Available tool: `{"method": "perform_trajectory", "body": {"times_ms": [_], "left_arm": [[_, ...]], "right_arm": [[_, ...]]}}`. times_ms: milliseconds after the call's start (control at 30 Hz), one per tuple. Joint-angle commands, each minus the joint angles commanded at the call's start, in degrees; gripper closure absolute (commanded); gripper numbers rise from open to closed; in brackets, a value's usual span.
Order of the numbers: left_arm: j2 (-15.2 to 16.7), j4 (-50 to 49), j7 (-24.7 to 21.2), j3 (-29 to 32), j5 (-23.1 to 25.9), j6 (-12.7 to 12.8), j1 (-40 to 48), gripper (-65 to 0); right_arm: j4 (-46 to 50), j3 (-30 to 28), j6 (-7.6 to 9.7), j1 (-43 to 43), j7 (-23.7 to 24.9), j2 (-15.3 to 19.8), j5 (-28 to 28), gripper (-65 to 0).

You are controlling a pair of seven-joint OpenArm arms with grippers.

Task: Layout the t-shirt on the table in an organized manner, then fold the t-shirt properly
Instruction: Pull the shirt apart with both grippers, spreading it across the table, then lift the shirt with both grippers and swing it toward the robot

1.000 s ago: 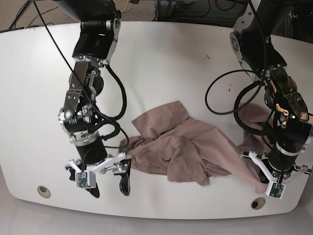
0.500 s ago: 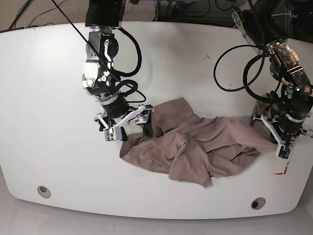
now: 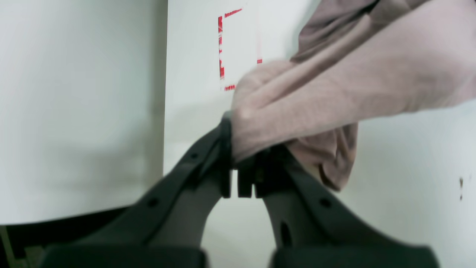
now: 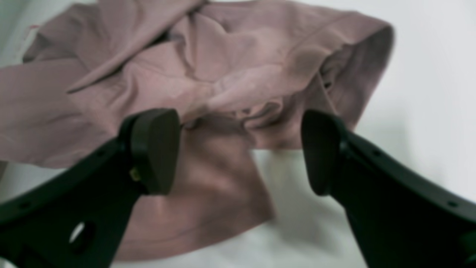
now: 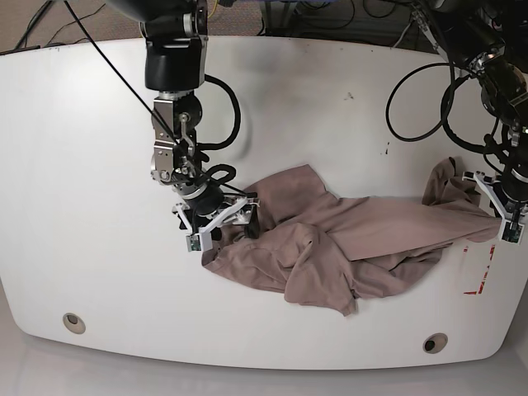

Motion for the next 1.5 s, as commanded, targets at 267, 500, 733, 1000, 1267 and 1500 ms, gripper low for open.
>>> {"method": "perform_trajectory", "body": {"times_ms": [267, 500, 733, 1000, 1267, 1500], "left_arm": [[-0.70, 0.09, 0.00, 0.00, 0.00, 0.00, 1.93, 0.0], [-0.70, 0.00, 0.00, 0.00, 0.00, 0.00, 2.02, 0.0], [-0.70, -0.09, 0.00, 0.26, 0.00, 0.00, 2.02, 0.0], [-0.70, -0.18, 0.00, 0.97, 0.09, 0.00, 1.67, 0.0], [-0.70, 0.09, -0.09, 5.71, 0.09, 0.00, -0.79, 0.0], [-0.70, 0.18, -0.09, 5.80, 0.00, 0.00, -6.95, 0.0]], "right_arm": [[-11.69, -0.09, 0.00, 3.52, 6.15, 0.97, 0.00, -48.8], [-15.82, -0.53, 0.09, 3.69, 9.41, 0.62, 0.00, -48.2], [-15.65, -0.53, 3.25, 3.43, 9.23, -1.41, -0.09, -10.3], [-4.22, -0.18, 4.22, -0.09, 3.96, -1.41, -0.09, 0.0], [28.31, -0.09, 4.22, -10.02, -11.43, 0.00, 0.00, 0.0], [45.89, 0.00, 4.22, -13.45, -15.65, 0.79, -0.53, 0.0]]}}
